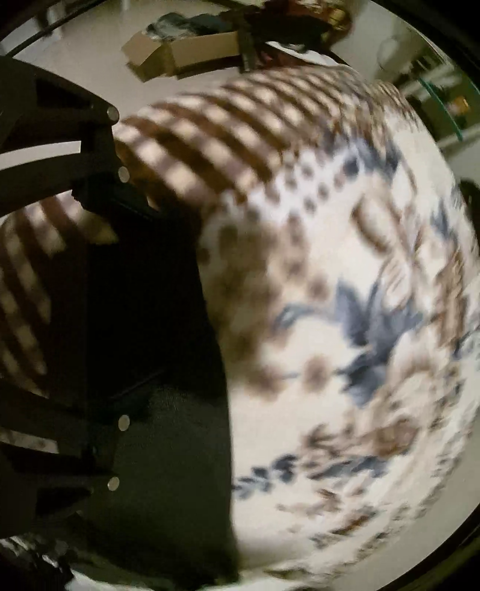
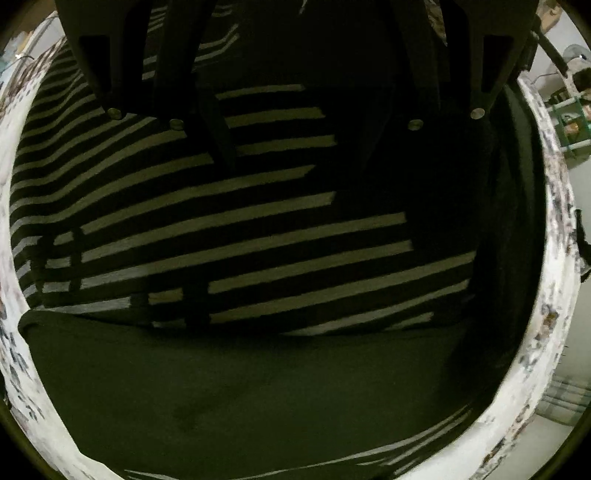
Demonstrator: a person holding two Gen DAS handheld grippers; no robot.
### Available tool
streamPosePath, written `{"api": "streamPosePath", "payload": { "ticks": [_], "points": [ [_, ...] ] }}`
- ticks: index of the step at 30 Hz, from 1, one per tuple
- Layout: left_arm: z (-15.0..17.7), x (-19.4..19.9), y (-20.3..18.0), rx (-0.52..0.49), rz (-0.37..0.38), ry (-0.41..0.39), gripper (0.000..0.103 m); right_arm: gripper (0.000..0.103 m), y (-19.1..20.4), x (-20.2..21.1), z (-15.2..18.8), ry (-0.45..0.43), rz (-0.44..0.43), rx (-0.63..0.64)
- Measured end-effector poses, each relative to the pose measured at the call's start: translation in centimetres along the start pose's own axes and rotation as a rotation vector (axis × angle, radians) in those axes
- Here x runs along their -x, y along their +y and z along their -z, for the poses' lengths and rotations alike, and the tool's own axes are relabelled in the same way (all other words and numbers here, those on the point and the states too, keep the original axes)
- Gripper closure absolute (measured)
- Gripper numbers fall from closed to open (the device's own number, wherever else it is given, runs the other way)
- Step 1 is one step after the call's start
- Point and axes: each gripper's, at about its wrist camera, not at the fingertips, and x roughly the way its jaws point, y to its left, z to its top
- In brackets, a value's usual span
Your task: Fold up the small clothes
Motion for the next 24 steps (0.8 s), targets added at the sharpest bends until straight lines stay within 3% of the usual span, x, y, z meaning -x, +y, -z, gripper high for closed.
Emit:
{"api": "streamPosePath", "payload": {
  "ticks": [3,6,11,12,13,18,24],
  "points": [
    [0.6,0.8,2.6,0.076,0.077,-0.005,0.028,0.034,-0.4,0.1,1.0,0.002,0.006,0.023],
    [1.1,-2.3,4.4,0.162,0.175,0.091,0.028,0.034,-1.0,-0.2,2.0,0.011,0.005,0.024],
    [0.3,-2.7,2.3,0.179,0.147,0.015,0.028,0.034,-2.5,-0.7,3.9,0.023,0.008,0.026],
    [0.1,-2.2,2.0,0.174,0.14,-0.018,0.059,0.034,-2.1,-0.8,4.1,0.026,0.009,0.031],
    [-0.2,-1.6,1.5,0.159,0.115,-0.035,0.1,0.034,-2.2,-0.9,4.4,0.029,0.011,0.038],
    [-3.3,2.3,0.7,0.127,0.141,-0.139,0.099,0.034,-2.3,-0.5,5.9,0.043,-0.005,0.077],
    [-10.8,5.3,1.9,0.092,0.161,-0.292,0.099,0.034,-1.3,0.1,7.1,0.008,-0.041,0.111]
  ]
}}
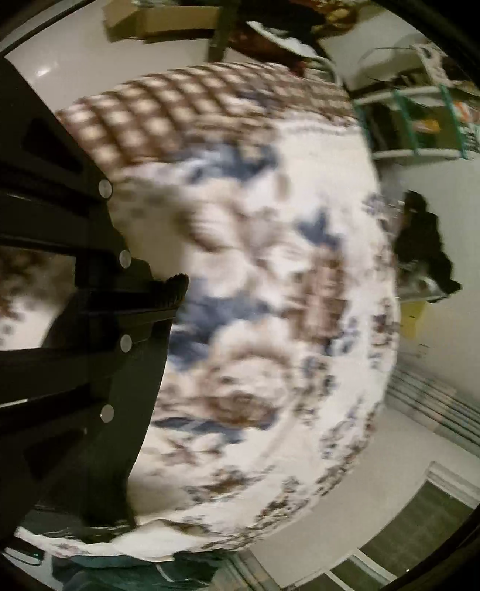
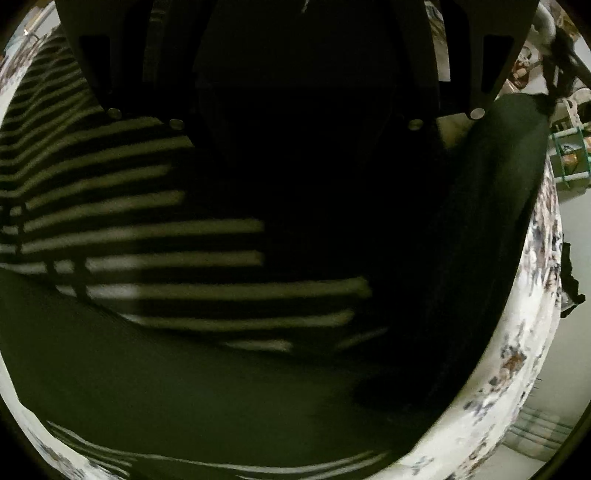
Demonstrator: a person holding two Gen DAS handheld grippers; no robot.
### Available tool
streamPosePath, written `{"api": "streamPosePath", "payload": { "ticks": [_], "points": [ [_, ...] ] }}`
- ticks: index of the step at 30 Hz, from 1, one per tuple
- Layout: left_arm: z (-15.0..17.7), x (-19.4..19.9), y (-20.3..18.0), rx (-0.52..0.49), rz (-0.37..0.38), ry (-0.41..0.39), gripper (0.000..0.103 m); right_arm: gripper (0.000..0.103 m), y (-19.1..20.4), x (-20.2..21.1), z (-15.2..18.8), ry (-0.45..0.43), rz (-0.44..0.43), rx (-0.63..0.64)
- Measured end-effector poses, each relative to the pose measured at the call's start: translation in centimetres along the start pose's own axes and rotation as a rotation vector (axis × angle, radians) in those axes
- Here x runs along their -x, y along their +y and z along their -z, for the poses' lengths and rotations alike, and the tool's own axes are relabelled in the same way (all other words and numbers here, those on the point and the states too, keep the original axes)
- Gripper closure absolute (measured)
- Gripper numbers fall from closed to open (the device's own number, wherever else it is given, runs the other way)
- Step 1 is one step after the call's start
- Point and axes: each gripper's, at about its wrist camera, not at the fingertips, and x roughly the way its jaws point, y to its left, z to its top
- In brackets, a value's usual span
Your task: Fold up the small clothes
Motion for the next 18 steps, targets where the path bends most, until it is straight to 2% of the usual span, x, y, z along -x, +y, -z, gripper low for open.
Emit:
{"api": "streamPosePath", "payload": {
  "ticks": [3,6,8,10,11,12,13,14,15,16,18],
  "points": [
    [-2.9,-2.9,0.1,0.002,0.008,-0.013,0.099,0.034,0.3,-0.1,0.0,-0.01,0.028,-0.006],
    [-4.7,-6.4,0.0,-0.009,0.019,0.035,0.097,0.034,0.1,-0.2,0.7,-0.014,0.057,-0.021],
    [-4.8,-7.9,0.8,0.038,0.009,0.081,0.095,0.034,-0.8,-0.2,1.4,-0.013,0.061,-0.031],
    [-4.7,-8.6,2.5,0.117,0.04,0.117,0.091,0.034,-1.4,0.0,2.0,-0.013,0.055,-0.033],
    [-4.6,-8.2,3.8,0.16,0.03,0.118,0.084,0.033,-2.2,0.4,2.7,-0.016,0.049,-0.029],
    [-4.3,-7.6,4.4,0.182,0.027,0.111,0.07,0.034,-2.0,0.2,2.8,-0.017,0.048,-0.026],
    [-3.9,-6.7,5.8,0.227,0.032,0.099,0.049,0.034,-3.5,0.9,3.3,-0.017,0.046,-0.026],
    [-3.2,-5.7,7.2,0.291,0.047,0.082,0.039,0.034,-5.2,1.6,4.1,-0.016,0.043,-0.031],
    [-2.5,-5.2,8.0,0.331,0.063,0.071,0.034,0.034,-6.3,1.9,4.7,-0.014,0.039,-0.038],
    [-1.1,-4.7,9.2,0.409,0.124,0.076,0.034,0.034,-7.5,2.4,5.4,-0.013,0.036,-0.045],
    [0.9,-5.6,9.5,0.499,0.219,0.135,0.034,0.034,-9.9,3.3,6.7,-0.015,0.035,-0.059]
  ]
}}
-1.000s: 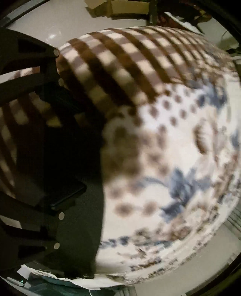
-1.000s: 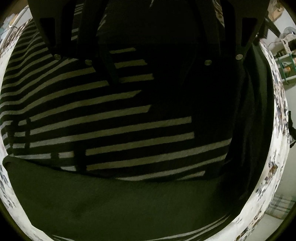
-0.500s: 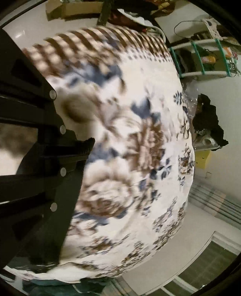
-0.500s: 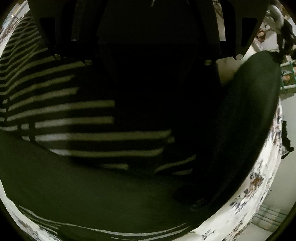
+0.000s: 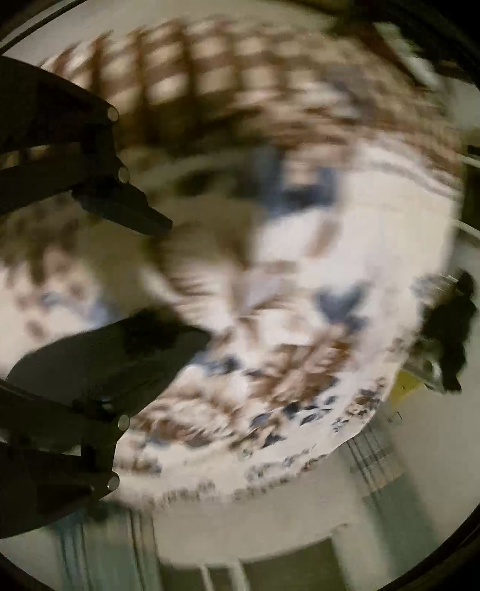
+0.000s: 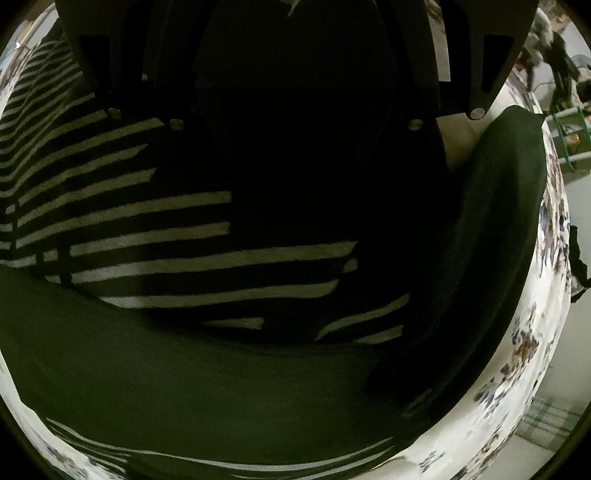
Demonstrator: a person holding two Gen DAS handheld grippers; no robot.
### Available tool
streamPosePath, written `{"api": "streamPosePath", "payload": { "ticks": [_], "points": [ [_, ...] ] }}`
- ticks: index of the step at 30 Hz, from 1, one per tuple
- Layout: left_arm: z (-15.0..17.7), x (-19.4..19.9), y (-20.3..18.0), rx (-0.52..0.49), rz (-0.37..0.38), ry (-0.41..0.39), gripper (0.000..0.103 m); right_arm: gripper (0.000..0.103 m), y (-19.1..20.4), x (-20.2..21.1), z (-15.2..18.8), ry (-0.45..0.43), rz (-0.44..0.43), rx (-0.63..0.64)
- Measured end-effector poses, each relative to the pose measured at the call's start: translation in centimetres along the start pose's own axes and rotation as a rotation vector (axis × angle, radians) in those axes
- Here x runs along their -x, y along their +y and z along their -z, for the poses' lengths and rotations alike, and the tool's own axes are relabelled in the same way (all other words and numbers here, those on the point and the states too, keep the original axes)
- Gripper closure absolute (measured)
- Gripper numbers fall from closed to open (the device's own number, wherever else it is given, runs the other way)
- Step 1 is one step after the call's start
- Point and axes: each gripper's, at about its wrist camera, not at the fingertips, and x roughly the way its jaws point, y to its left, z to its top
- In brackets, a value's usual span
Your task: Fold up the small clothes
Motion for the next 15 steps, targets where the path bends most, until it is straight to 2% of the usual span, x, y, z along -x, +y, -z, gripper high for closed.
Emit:
{"api": "streamPosePath", "payload": {
  "ticks": [2,3,4,7,8,9,10,11,12,15],
  "points": [
    [1.1,-1.6,0.2,0.044,0.053,0.045,0.034,0.034,-3.0,0.9,0.9,-0.009,0.002,-0.019],
    [1.7,-2.9,-0.3,0.049,0.059,0.067,0.034,0.034,-3.5,1.6,-0.7,-0.01,0.005,-0.028],
    [1.9,-3.7,-0.9,0.046,0.049,0.071,0.034,0.034,-5.1,2.1,-0.2,-0.016,0.014,-0.041],
    [2.0,-5.1,-3.3,-0.012,0.009,0.025,0.035,0.034,-8.2,4.2,0.3,-0.047,0.085,-0.063],
    [2.0,-5.4,-4.2,-0.044,-0.012,-0.001,0.036,0.034,-9.6,4.9,0.5,-0.065,0.138,-0.062],
    [2.0,-5.4,-5.4,-0.091,-0.042,-0.038,0.047,0.033,-11.0,5.5,0.7,-0.085,0.212,-0.049],
    [1.9,-5.4,-6.3,-0.134,-0.062,-0.067,0.099,0.033,-12.1,6.1,0.8,-0.102,0.27,-0.037],
    [1.6,-5.6,-7.4,-0.189,-0.118,-0.073,0.098,0.029,-13.3,6.8,1.0,-0.124,0.314,-0.029],
    [1.3,-5.6,-8.0,-0.213,-0.135,-0.084,0.098,0.023,-14.6,7.6,1.1,-0.15,0.351,-0.021],
    [0.7,-3.8,-10.9,-0.312,-0.143,-0.15,0.098,0.019,-18.8,10.4,1.8,-0.238,0.441,0.027]
  ]
}}
